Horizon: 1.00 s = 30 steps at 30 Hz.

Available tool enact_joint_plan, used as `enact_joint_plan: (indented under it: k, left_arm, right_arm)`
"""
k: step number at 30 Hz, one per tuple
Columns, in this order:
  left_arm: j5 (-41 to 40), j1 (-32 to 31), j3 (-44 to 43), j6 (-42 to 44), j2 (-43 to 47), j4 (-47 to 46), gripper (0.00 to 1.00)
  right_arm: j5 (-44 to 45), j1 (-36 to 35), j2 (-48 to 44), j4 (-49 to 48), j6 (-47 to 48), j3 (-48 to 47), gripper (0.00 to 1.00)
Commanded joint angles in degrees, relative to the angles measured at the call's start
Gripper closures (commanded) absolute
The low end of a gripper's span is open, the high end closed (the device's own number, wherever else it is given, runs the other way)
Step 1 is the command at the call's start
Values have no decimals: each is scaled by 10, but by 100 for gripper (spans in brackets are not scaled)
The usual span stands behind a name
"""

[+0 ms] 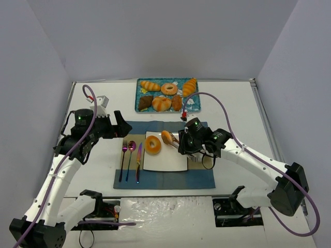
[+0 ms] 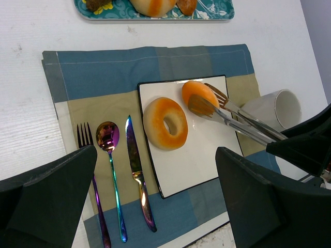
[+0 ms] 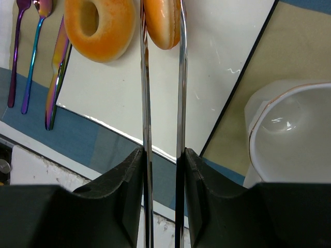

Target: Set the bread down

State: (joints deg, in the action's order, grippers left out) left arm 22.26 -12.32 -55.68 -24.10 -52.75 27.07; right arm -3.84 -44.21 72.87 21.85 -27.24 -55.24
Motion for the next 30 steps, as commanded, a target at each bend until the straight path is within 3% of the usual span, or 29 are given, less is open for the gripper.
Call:
enact_joint_plan:
  k: [1,30]
  left_arm:
    - [7,-3,-9,5,3,-34,3]
    - [9,-3,-11,5,2,-34,3]
  right_arm:
    - [18,-13,-34,2,-12,8,84]
    - [37,-32,-47,37,-19,-4,60]
